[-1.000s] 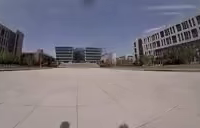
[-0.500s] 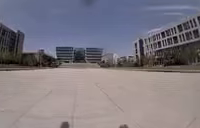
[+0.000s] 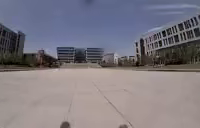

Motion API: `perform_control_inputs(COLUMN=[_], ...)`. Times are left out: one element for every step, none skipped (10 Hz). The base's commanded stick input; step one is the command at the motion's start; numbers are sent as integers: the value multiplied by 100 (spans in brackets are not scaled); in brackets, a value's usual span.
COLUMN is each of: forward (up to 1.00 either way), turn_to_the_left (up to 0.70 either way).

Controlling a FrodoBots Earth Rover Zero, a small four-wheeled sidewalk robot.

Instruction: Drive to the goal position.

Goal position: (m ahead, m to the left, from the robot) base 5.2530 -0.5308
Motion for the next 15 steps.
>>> perform_control_inputs(forward=[70,70,70,70,70,70,70,70,70,70,70,70,70,70,70], turn_to_the_left=[0,0,0,0,0,0,0,0,0,0,0,0,0,0,0])
